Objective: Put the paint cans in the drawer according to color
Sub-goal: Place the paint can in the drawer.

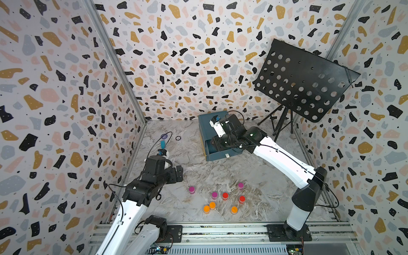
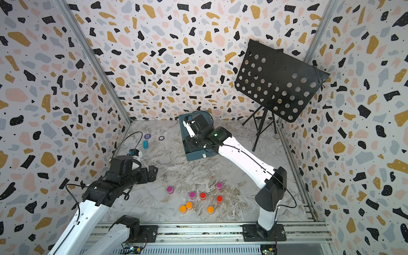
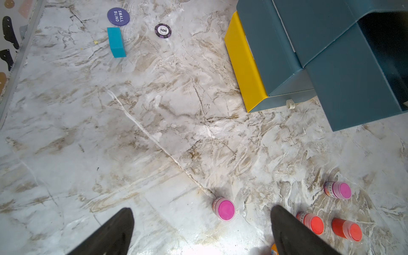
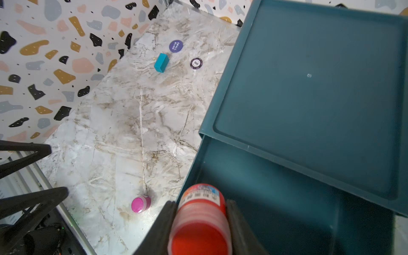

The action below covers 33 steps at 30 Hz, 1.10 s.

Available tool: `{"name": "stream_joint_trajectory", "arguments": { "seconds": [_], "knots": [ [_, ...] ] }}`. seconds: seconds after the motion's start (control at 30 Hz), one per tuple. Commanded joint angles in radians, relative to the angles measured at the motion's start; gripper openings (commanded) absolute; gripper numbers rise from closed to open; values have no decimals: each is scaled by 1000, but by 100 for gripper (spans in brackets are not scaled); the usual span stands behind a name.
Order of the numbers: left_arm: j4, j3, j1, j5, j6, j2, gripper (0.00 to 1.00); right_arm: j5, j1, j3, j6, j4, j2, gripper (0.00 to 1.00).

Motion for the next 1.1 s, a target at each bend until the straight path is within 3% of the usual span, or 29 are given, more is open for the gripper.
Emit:
{"name": "stream_joint_trajectory", "arguments": {
  "seconds": [0.0, 0.8, 0.93, 1.07],
  "knots": [
    [18, -8, 5, -4, -6, -16, 100, -14, -15, 72, -1, -90, 27, 31],
    [26, -14, 5, 18, -6, -4, 100, -31, -15, 83, 10, -145, 136, 30],
    [27, -13, 7, 22, -6, 2, 100, -33, -15, 72, 10, -145, 136, 37],
    [27, -13, 5, 25, -7, 7, 100, -34, -14, 69, 8, -148, 129, 50]
  ]
}}
